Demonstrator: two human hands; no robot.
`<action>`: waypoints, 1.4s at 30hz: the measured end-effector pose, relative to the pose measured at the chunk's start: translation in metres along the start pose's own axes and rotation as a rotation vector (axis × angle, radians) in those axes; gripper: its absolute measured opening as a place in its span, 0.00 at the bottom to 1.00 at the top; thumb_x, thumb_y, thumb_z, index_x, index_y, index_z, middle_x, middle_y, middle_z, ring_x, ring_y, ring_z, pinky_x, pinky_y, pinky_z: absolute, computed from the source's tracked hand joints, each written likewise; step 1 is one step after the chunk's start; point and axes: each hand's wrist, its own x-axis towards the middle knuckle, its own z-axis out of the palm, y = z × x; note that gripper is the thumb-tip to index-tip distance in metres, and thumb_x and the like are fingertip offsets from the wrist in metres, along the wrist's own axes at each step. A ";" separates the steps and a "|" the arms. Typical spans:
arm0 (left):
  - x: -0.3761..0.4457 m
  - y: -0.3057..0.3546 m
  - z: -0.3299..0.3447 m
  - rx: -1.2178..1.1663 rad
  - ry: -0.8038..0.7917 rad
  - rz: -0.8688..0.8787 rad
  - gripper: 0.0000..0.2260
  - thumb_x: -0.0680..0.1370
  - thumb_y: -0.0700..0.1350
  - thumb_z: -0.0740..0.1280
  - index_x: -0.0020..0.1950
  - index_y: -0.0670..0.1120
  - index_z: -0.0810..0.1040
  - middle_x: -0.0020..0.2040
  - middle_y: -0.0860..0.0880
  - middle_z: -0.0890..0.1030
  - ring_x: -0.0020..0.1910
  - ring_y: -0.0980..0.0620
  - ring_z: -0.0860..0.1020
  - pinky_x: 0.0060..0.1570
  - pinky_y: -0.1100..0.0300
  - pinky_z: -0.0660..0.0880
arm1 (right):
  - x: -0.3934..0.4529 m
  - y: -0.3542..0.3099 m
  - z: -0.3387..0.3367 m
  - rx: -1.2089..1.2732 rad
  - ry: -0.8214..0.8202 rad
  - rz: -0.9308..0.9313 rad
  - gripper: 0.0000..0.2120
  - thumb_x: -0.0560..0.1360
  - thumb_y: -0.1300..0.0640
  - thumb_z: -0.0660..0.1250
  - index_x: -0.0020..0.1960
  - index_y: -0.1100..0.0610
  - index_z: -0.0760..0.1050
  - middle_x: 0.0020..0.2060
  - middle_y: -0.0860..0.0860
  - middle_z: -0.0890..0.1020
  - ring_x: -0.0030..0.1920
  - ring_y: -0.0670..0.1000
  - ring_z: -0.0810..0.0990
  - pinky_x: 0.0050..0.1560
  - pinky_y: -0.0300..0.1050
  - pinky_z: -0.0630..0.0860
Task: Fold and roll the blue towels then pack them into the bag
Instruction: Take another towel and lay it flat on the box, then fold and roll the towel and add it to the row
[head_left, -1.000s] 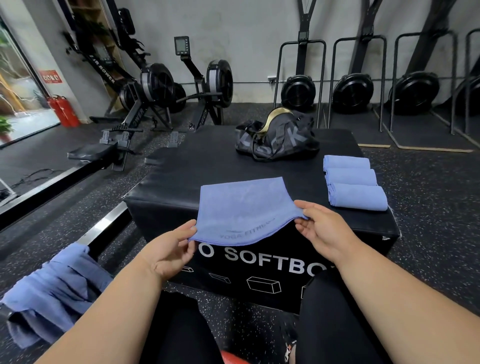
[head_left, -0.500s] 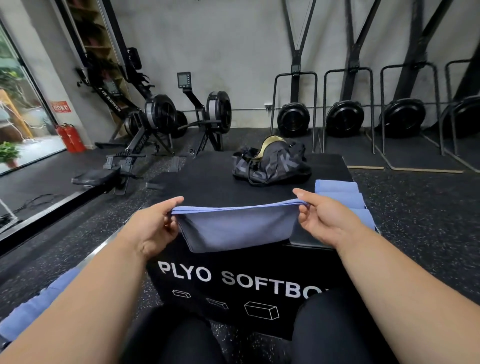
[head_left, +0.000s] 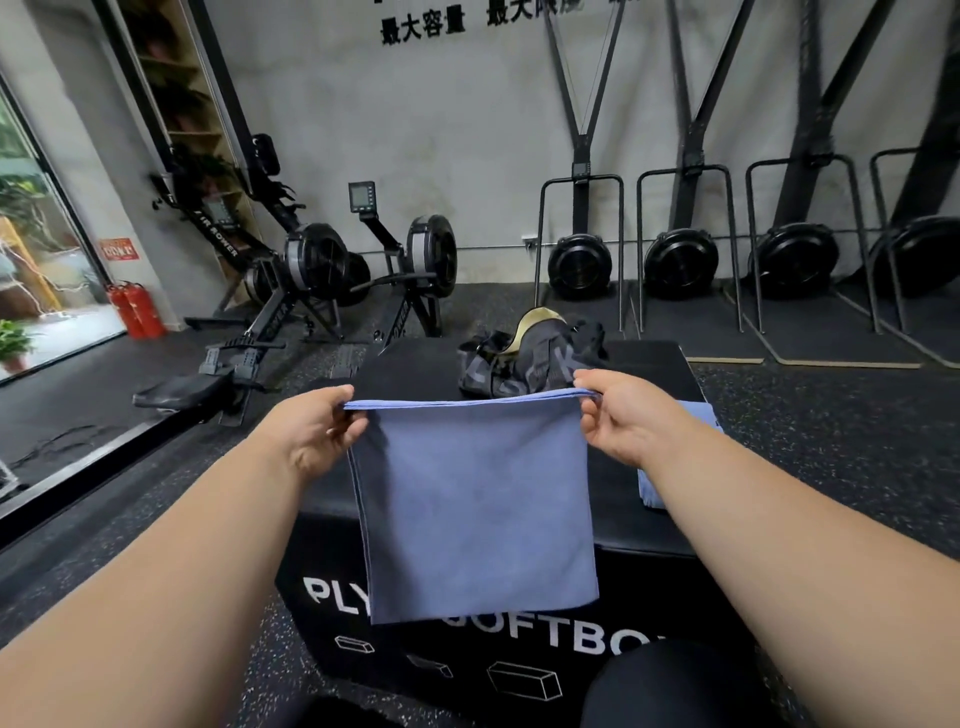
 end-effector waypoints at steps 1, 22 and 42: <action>0.008 0.005 0.006 0.004 0.002 -0.012 0.07 0.85 0.40 0.65 0.48 0.44 0.76 0.42 0.47 0.75 0.38 0.55 0.75 0.26 0.65 0.79 | 0.008 -0.006 0.006 -0.022 0.007 0.003 0.06 0.84 0.61 0.65 0.50 0.54 0.78 0.32 0.48 0.73 0.24 0.42 0.69 0.25 0.34 0.68; 0.049 -0.182 -0.028 0.091 0.024 -0.303 0.05 0.78 0.35 0.70 0.50 0.42 0.85 0.42 0.49 0.87 0.46 0.54 0.83 0.51 0.59 0.79 | 0.063 0.158 -0.065 -0.324 0.198 0.126 0.09 0.80 0.61 0.67 0.59 0.55 0.81 0.35 0.49 0.76 0.30 0.45 0.73 0.34 0.40 0.76; -0.001 -0.172 -0.004 0.137 -0.085 -0.024 0.11 0.79 0.31 0.68 0.56 0.44 0.83 0.48 0.46 0.89 0.49 0.49 0.87 0.53 0.56 0.81 | 0.029 0.153 -0.016 -0.753 0.077 -0.166 0.09 0.76 0.61 0.66 0.53 0.50 0.79 0.45 0.50 0.82 0.42 0.49 0.80 0.42 0.42 0.73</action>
